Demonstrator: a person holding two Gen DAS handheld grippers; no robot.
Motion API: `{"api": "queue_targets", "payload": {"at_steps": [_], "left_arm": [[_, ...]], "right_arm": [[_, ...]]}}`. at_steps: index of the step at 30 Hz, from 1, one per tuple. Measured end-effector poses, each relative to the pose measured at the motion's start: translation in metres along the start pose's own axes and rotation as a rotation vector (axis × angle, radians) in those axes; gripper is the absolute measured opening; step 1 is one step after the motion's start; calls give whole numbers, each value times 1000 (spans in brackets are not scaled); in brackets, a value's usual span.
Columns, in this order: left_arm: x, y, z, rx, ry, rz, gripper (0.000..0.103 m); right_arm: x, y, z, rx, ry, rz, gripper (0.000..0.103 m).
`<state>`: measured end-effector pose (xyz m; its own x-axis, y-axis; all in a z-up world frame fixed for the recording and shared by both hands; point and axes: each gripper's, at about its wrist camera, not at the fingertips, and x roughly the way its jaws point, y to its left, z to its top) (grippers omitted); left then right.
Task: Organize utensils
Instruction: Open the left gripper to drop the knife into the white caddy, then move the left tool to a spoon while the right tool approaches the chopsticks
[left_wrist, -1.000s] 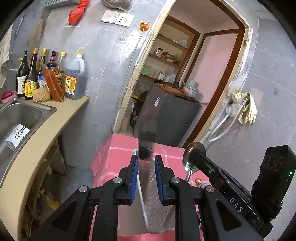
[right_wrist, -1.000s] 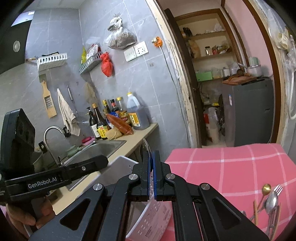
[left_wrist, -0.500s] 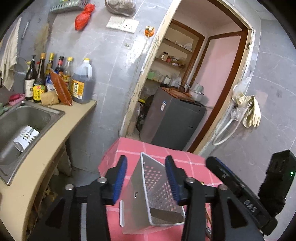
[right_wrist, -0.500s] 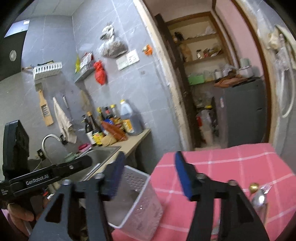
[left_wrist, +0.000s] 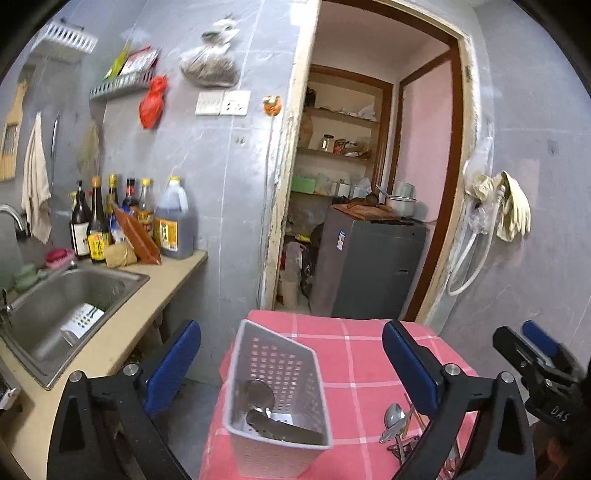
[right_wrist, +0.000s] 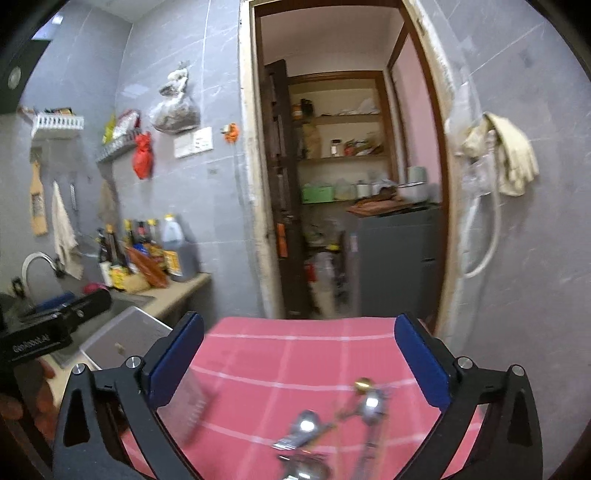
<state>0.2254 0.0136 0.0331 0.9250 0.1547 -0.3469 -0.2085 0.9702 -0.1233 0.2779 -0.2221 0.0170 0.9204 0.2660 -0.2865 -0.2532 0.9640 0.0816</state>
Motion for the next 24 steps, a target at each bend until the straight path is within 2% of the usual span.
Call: {"api": "queue_targets", "payload": {"at_steps": [5, 12, 17, 24], "left_arm": [[-10, -30, -13, 59, -29, -1, 101], [-16, -65, -39, 110, -5, -41, 101], [-10, -83, -62, 138, 68, -73, 101], [12, -99, -97, 163, 220, -121, 101]], "right_arm": [[-18, -26, -5, -37, 18, -73, 102], [-25, -61, -21, -50, 102, -119, 102], [-15, -86, -37, -26, 184, -121, 102], [13, -112, -71, 70, 318, -13, 101]]}}
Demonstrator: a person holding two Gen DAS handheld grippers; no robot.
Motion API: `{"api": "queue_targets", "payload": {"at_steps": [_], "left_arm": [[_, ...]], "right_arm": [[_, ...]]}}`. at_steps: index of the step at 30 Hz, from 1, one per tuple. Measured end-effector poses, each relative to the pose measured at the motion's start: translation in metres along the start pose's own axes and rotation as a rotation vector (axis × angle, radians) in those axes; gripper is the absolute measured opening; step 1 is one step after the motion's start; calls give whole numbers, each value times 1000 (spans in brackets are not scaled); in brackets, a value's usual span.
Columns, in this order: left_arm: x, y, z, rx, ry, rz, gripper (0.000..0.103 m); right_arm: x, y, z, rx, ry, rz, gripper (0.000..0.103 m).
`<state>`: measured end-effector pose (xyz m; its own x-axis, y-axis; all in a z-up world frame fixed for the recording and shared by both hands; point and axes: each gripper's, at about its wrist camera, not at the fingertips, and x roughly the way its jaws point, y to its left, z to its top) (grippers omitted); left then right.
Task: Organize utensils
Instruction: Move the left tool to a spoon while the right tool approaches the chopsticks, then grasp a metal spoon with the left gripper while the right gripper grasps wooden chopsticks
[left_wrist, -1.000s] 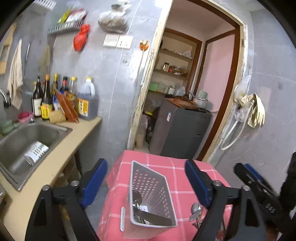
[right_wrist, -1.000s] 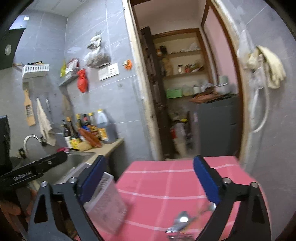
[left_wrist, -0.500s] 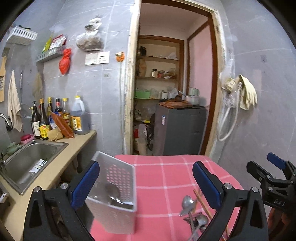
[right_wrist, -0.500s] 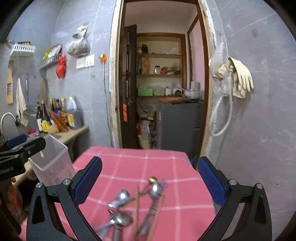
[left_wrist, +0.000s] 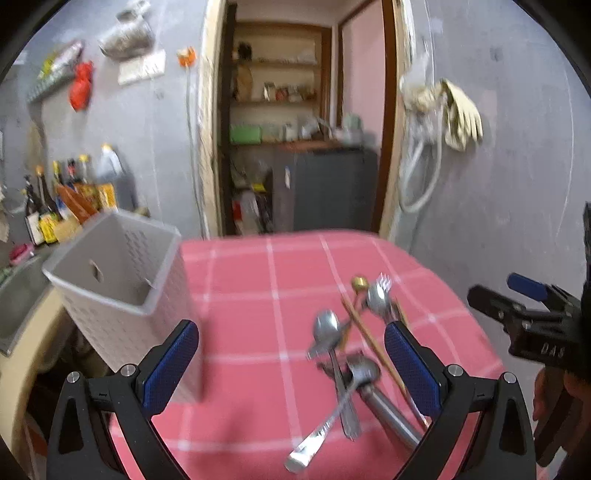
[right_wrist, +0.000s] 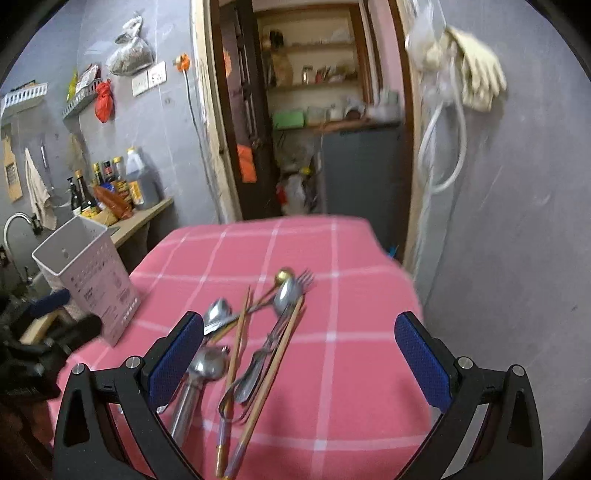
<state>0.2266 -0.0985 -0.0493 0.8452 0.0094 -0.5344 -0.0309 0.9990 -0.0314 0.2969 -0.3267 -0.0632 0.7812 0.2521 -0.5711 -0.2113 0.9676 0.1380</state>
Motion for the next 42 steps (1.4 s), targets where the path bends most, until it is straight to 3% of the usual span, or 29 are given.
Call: {"api": "queue_targets", "payload": {"at_steps": [6, 8, 21, 27, 34, 38, 42], "left_arm": [[29, -2, -18, -6, 127, -57, 101], [37, -2, -22, -16, 151, -78, 100], [93, -2, -34, -139, 337, -262, 56], [115, 5, -35, -244, 424, -340, 39], [129, 3, -36, -258, 494, -372, 35], [133, 6, -33, -283, 517, -377, 34], [133, 5, -30, -301, 519, -412, 13]], "right_arm": [[34, -15, -16, 58, 90, 76, 101], [43, -19, -19, 73, 110, 94, 95], [120, -22, -9, 79, 219, 228, 53], [134, -10, 3, 65, 232, 284, 45], [160, -9, 0, 86, 311, 271, 45], [164, -8, -11, 113, 352, 266, 30], [152, -9, -20, 130, 351, 265, 14]]}}
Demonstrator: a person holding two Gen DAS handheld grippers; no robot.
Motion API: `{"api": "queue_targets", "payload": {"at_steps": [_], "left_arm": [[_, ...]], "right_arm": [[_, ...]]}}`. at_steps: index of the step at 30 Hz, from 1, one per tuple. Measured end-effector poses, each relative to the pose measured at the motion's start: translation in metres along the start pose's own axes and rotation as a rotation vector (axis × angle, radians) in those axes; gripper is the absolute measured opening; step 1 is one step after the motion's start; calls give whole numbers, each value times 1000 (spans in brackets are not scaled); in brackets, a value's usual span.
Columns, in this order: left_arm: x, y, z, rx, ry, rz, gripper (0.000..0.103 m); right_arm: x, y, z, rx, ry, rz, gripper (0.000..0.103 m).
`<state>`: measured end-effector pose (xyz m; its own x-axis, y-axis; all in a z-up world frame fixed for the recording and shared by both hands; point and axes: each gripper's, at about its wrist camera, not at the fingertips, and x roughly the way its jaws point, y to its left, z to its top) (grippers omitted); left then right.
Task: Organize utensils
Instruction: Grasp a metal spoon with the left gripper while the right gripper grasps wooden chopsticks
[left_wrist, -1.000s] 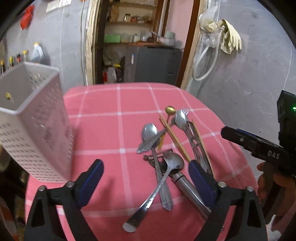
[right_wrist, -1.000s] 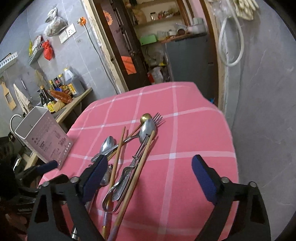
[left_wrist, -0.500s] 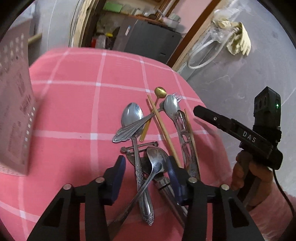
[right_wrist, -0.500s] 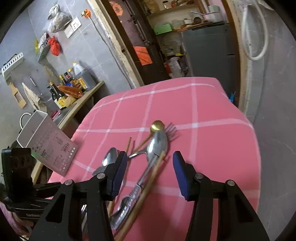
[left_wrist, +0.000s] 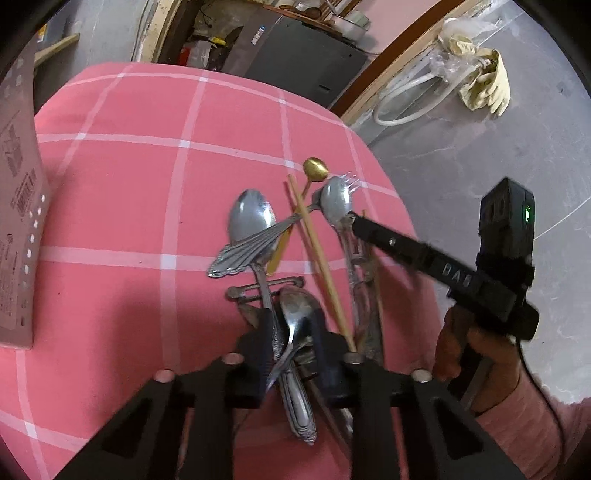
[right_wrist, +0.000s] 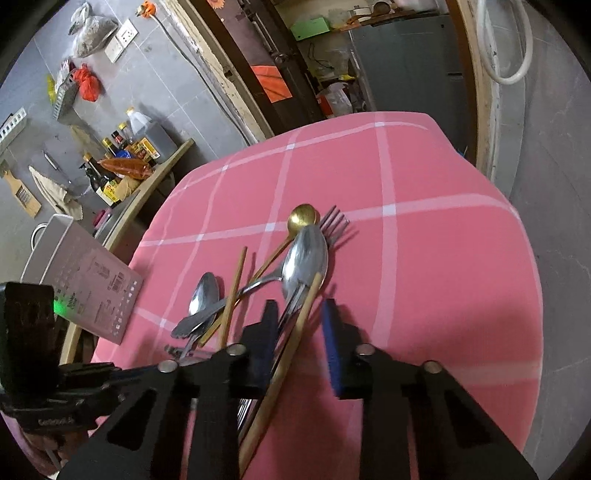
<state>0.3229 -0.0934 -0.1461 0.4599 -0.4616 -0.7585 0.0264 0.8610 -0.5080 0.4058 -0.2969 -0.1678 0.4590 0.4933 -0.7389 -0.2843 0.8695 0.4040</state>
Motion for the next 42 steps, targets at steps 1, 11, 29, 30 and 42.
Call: {"api": "queue_targets", "payload": {"at_steps": [1, 11, 29, 30, 42], "left_arm": [[1, -2, 0, 4, 2, 8, 13], [-8, 5, 2, -33, -29, 20, 1], [-6, -1, 3, 101, 106, 28, 8], [-6, -1, 3, 111, 113, 27, 9], [-6, -9, 7, 211, 189, 28, 20]], "right_arm": [[-2, 0, -2, 11, 1, 7, 12], [-11, 10, -12, 22, -10, 76, 7], [35, 33, -1, -36, 168, 121, 20], [36, 34, -1, -41, 175, 122, 20], [50, 39, 7, -33, 227, 128, 7]]}}
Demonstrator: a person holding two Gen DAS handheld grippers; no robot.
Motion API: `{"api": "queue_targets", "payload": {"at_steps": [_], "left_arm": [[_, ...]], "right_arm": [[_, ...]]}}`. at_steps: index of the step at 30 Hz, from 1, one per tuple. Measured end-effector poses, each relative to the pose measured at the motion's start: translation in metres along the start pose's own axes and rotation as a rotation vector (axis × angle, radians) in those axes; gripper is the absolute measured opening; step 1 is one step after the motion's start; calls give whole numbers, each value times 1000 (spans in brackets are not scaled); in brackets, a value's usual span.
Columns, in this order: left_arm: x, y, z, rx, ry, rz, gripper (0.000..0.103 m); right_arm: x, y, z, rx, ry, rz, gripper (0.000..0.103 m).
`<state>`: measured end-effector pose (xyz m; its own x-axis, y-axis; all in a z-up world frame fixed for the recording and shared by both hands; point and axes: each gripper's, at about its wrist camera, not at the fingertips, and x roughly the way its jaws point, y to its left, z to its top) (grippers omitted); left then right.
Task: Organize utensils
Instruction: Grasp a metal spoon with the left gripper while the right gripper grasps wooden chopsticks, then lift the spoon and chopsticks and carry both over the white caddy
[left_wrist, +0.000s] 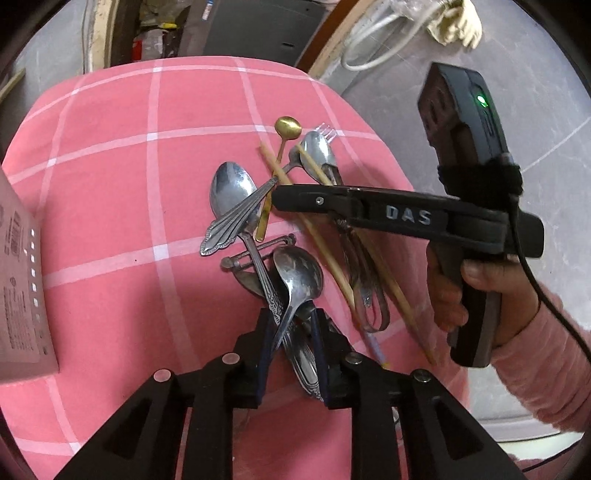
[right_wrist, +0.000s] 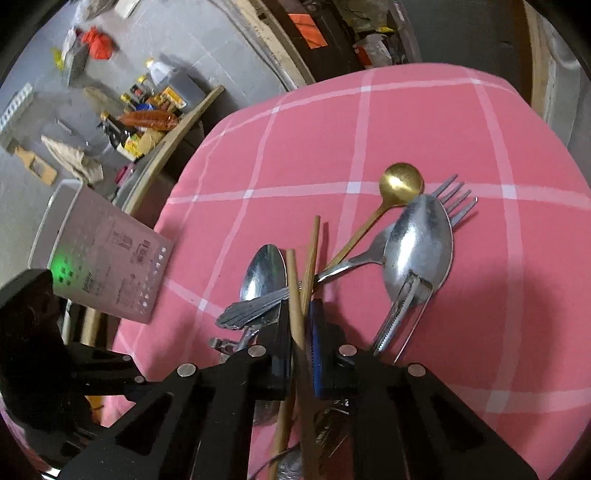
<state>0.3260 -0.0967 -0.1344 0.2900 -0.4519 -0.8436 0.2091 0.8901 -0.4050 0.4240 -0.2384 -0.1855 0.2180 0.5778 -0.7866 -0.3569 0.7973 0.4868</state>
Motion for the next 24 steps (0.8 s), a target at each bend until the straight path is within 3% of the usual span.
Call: {"api": "queue_targets", "payload": {"at_steps": [4, 11, 18, 24], "left_arm": [[3, -4, 0, 43, 49, 54, 16], [-2, -9, -4, 78, 42, 58, 7], [-24, -13, -15, 55, -28, 23, 2], [-51, -8, -32, 0, -138, -41, 2]], "right_arm": [[-7, -1, -6, 27, -30, 17, 6], [-32, 0, -17, 46, -92, 21, 6], [-57, -2, -30, 82, -145, 26, 6], [-77, 9, -38, 103, -221, 29, 6]]}}
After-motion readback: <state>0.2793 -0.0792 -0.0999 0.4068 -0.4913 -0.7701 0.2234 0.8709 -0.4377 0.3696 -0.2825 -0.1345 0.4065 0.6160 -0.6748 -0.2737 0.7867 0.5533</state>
